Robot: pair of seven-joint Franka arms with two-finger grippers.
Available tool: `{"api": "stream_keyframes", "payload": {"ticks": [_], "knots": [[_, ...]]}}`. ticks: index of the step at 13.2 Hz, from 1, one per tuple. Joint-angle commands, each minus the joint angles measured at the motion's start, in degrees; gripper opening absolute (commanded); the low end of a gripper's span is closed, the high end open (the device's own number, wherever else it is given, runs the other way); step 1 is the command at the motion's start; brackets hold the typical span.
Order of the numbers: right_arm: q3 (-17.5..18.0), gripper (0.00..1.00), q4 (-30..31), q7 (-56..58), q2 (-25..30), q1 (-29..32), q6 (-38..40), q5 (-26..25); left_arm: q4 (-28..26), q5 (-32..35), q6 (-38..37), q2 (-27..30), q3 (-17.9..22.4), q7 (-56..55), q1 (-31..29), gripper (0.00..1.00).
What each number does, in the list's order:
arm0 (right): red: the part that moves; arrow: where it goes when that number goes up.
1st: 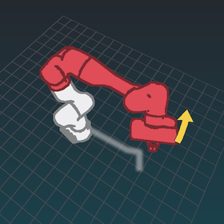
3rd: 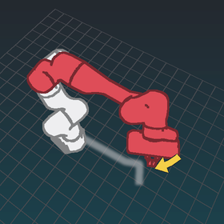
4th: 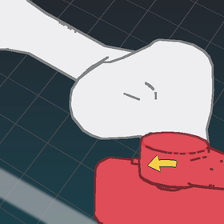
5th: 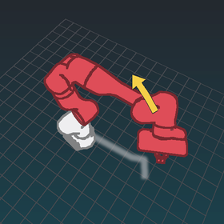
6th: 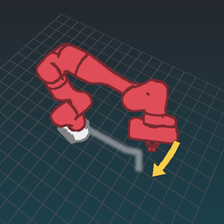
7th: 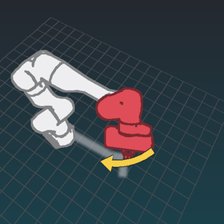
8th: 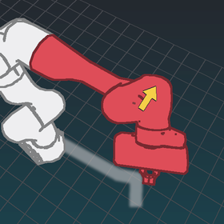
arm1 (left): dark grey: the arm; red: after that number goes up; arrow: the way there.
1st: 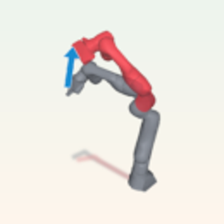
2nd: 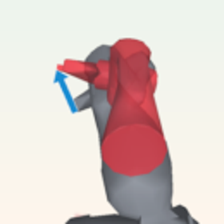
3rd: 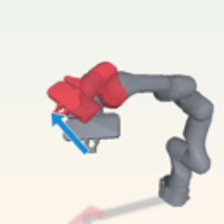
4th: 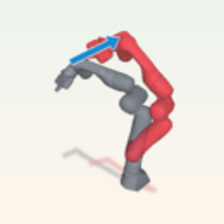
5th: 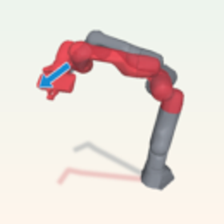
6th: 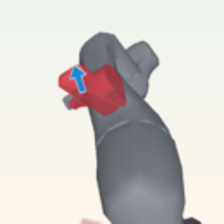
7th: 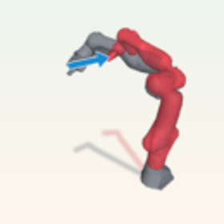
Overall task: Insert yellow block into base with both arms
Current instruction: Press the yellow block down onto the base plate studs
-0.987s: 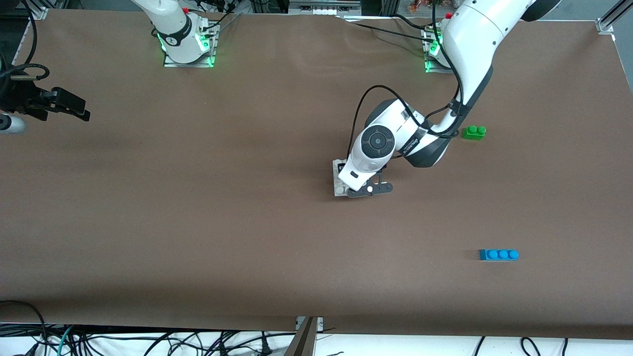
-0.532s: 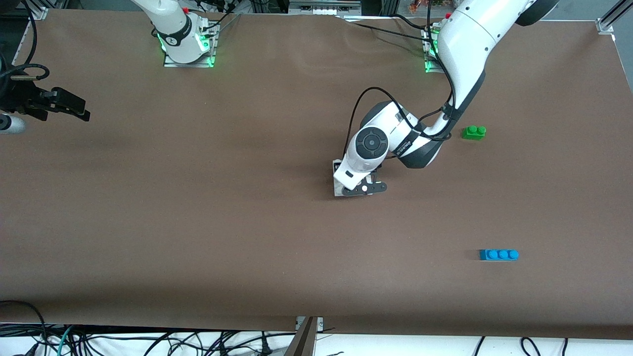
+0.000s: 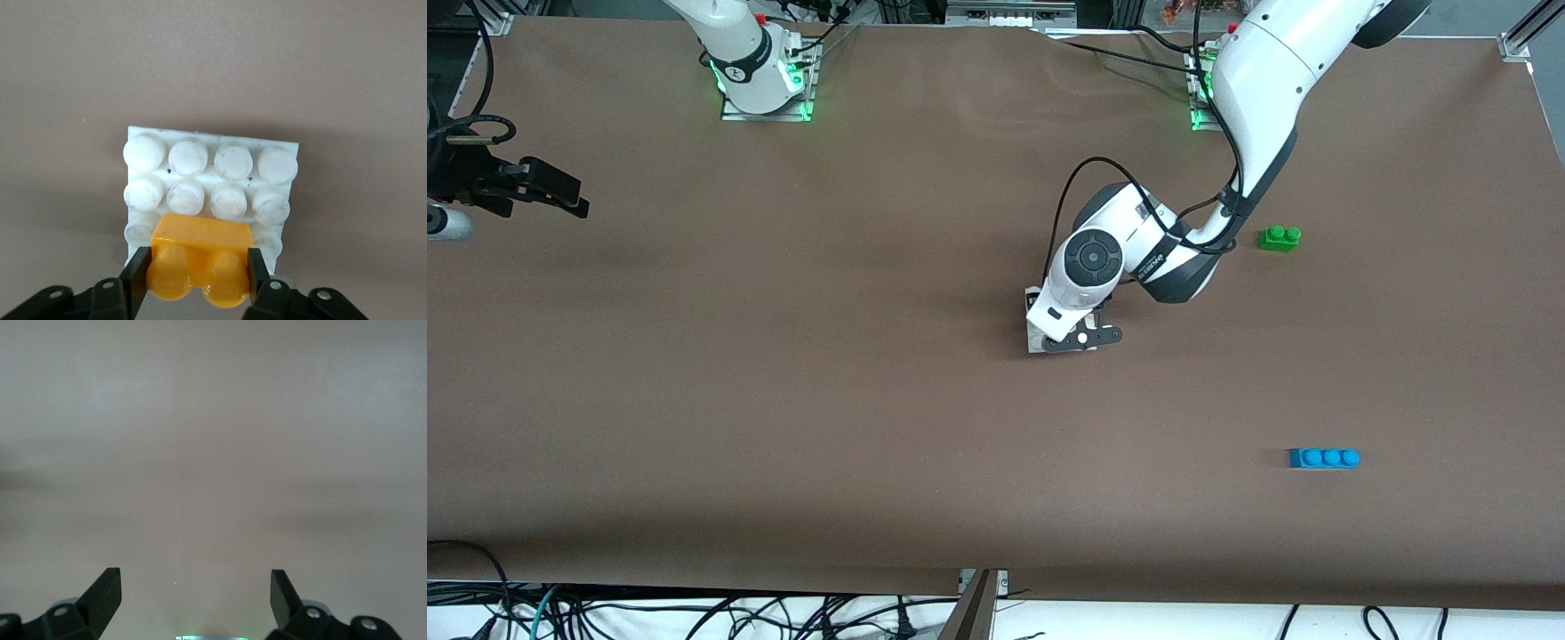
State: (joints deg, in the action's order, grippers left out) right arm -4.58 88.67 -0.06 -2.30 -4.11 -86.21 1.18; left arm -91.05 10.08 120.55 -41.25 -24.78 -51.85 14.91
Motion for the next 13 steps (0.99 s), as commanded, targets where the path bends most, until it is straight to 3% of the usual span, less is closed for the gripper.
{"api": "stream_keyframes", "payload": {"ticks": [1, 7, 9, 11, 13], "knots": [[0.2, 0.99, -0.3, 0.3, 0.1, 0.4, 0.6, -0.5, -0.6, 1.4, 0.4, -0.3, 0.6, -4.0, 0.8, 0.37], [0.2, 0.99, -0.3, 0.2, 0.1, 0.4, 0.6, -0.5, -0.6, 1.6, 0.4, -0.3, 0.6, -5.8, 1.0, 0.4], [0.2, 0.99, -0.3, 0.2, 0.1, 0.4, 0.5, -0.5, -0.6, 1.5, 0.4, -0.6, 0.6, -5.8, 1.2, 0.57], [0.2, 0.99, -0.3, 0.2, 0.1, 0.4, 0.5, -0.5, -0.6, 1.5, 0.4, -0.9, 0.6, -5.8, 1.2, 1.0], [0.2, 0.99, -0.3, 0.2, 0.1, 0.4, 0.5, -0.5, -0.6, 1.5, 0.4, -0.9, 0.6, -5.8, 1.2, 1.0]]}}
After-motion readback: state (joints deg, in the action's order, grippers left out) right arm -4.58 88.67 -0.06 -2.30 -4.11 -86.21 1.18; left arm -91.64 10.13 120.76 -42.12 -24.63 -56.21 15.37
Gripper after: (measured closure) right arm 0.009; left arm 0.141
